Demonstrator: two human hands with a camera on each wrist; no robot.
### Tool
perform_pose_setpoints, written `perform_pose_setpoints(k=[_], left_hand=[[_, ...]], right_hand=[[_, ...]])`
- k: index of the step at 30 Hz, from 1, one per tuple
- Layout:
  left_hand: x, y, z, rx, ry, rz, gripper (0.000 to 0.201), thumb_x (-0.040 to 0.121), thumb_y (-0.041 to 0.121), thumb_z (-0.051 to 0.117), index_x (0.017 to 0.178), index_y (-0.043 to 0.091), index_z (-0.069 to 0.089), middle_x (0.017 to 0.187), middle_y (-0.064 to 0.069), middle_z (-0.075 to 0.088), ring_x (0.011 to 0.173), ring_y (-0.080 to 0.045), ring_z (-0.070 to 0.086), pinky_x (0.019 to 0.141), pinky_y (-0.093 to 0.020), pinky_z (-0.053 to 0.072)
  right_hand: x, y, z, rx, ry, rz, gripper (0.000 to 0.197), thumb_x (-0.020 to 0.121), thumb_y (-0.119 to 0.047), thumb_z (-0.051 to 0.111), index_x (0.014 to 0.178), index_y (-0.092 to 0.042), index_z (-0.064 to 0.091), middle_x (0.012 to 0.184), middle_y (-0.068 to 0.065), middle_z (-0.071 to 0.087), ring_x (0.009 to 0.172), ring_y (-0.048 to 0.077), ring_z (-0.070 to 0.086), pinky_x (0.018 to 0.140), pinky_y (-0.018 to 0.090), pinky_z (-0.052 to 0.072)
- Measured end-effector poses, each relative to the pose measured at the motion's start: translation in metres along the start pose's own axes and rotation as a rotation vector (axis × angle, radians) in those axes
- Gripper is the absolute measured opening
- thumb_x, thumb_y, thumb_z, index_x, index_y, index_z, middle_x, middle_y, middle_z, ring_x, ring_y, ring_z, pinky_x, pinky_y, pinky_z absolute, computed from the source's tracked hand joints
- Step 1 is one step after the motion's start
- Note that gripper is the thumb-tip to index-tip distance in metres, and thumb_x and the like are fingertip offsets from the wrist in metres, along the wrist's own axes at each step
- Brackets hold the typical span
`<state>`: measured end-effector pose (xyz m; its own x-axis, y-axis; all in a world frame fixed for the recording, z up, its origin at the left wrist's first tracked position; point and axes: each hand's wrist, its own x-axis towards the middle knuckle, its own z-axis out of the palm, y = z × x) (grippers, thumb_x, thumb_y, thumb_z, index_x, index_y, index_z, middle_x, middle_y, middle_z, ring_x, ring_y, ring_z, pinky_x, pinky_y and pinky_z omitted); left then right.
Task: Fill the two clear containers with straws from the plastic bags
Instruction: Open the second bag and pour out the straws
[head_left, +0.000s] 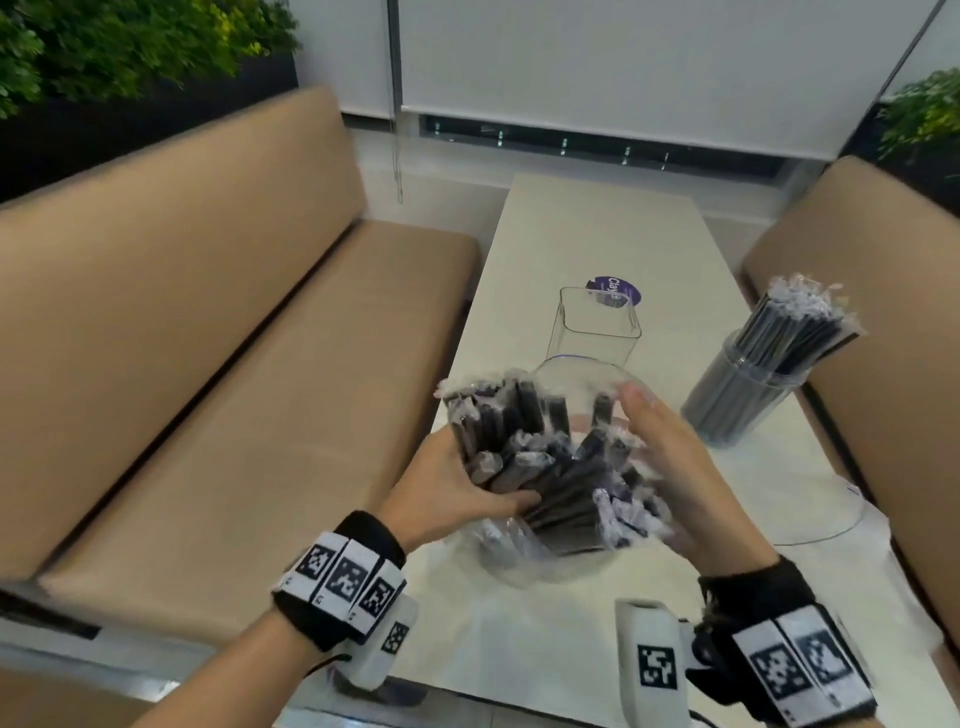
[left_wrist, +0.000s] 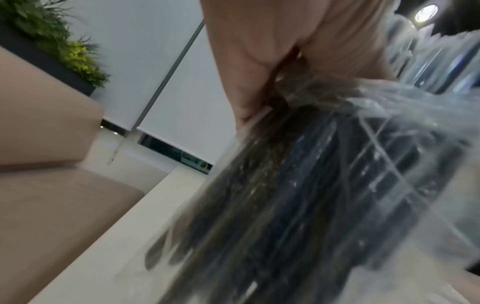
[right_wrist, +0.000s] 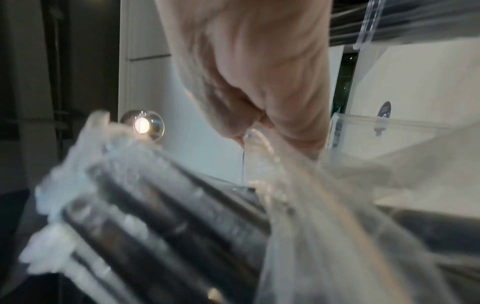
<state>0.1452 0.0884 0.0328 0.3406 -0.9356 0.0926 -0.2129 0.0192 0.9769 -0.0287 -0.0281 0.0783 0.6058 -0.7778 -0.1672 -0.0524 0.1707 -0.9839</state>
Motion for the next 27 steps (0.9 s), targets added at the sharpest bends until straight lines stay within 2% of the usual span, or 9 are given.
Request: perform_pose_setpoints(k=[4, 7, 10, 14, 18, 20, 23, 25, 27], left_hand=[[0.018, -0.005, 0.014, -0.109, 0.168, 0.034, 0.054, 0.060, 0.002, 0.088, 0.107, 0.012, 0.065, 0.097, 0.013, 0.075, 0.094, 0.006, 0.068, 0.082, -0.012, 0.054], [0.028, -0.025, 0.032, -0.156, 0.327, -0.039, 0.069, 0.063, 0.013, 0.088, 0.123, 0.006, 0.055, 0.111, 0.003, 0.070, 0.101, 0.000, 0.067, 0.087, -0.010, 0.052], [0.034, -0.034, 0.049, -0.177, 0.500, -0.070, 0.084, 0.062, 0.031, 0.084, 0.133, 0.009, 0.045, 0.122, 0.000, 0.065, 0.113, -0.012, 0.063, 0.095, -0.018, 0.051], [0.043, -0.033, 0.067, -0.296, 0.596, -0.043, 0.084, 0.065, 0.052, 0.081, 0.133, 0.036, 0.034, 0.140, -0.004, 0.053, 0.130, -0.019, 0.052, 0.111, -0.047, 0.040], [0.049, -0.025, 0.081, -0.228, 0.716, 0.020, 0.060, 0.079, 0.042, 0.073, 0.124, 0.039, 0.033, 0.139, -0.010, 0.044, 0.132, -0.027, 0.045, 0.109, -0.055, 0.039], [0.052, -0.028, 0.085, -0.056, 0.756, -0.045, 0.073, 0.081, 0.031, 0.076, 0.132, 0.037, 0.025, 0.138, -0.008, 0.035, 0.132, -0.031, 0.038, 0.106, -0.057, 0.040], [0.040, -0.033, 0.083, -0.069, 0.546, -0.079, 0.063, 0.088, 0.039, 0.066, 0.130, 0.053, 0.021, 0.143, 0.003, 0.037, 0.130, -0.015, 0.045, 0.104, -0.041, 0.048], [0.020, -0.029, 0.077, -0.184, 0.363, -0.069, 0.061, 0.086, 0.048, 0.050, 0.137, 0.056, 0.017, 0.137, 0.019, 0.044, 0.124, -0.002, 0.048, 0.103, -0.031, 0.046], [0.000, -0.031, 0.065, -0.217, 0.254, -0.095, 0.090, 0.075, 0.050, 0.070, 0.141, 0.057, 0.009, 0.140, 0.018, 0.038, 0.129, -0.002, 0.045, 0.103, -0.037, 0.045]], right_hand=[[0.025, 0.000, -0.013, 0.004, 0.055, -0.089, 0.022, 0.102, -0.015, 0.050, 0.106, 0.001, 0.065, 0.094, 0.009, 0.072, 0.077, 0.013, 0.072, 0.066, 0.027, 0.058], [0.040, 0.027, -0.011, 0.026, 0.101, -0.063, 0.027, 0.083, -0.039, 0.072, 0.091, -0.013, 0.072, 0.087, 0.012, 0.069, 0.082, 0.024, 0.068, 0.087, 0.046, 0.051], [0.041, 0.051, -0.013, 0.052, 0.080, -0.098, 0.032, 0.071, -0.057, 0.077, 0.094, -0.035, 0.076, 0.091, -0.009, 0.074, 0.083, -0.001, 0.071, 0.096, 0.041, 0.052], [0.025, 0.054, -0.017, 0.306, -0.184, -0.066, 0.127, 0.052, -0.072, 0.079, 0.155, -0.032, 0.017, 0.132, 0.006, 0.063, 0.132, 0.034, 0.049, 0.112, 0.067, 0.028], [0.025, 0.045, -0.031, 0.195, -0.492, -0.102, 0.132, 0.046, -0.074, 0.077, 0.155, -0.039, 0.011, 0.155, -0.006, 0.040, 0.145, 0.024, 0.038, 0.119, 0.048, 0.030], [0.033, 0.049, -0.029, -0.019, -0.573, -0.198, 0.122, 0.056, -0.049, 0.087, 0.153, -0.044, 0.013, 0.163, -0.009, 0.023, 0.149, 0.012, 0.029, 0.118, 0.037, 0.033], [0.049, 0.066, -0.029, -0.119, -0.453, -0.220, 0.108, 0.067, 0.001, 0.087, 0.147, -0.043, 0.029, 0.155, 0.001, 0.039, 0.139, 0.012, 0.046, 0.106, 0.028, 0.047], [0.057, 0.073, -0.037, -0.169, -0.300, -0.223, 0.094, 0.067, -0.006, 0.089, 0.144, -0.030, 0.041, 0.141, 0.005, 0.056, 0.130, 0.016, 0.056, 0.105, 0.038, 0.050], [0.064, 0.077, -0.046, -0.206, -0.248, -0.187, 0.083, 0.065, -0.012, 0.091, 0.136, -0.014, 0.050, 0.129, 0.005, 0.066, 0.120, 0.016, 0.064, 0.101, 0.039, 0.053]])
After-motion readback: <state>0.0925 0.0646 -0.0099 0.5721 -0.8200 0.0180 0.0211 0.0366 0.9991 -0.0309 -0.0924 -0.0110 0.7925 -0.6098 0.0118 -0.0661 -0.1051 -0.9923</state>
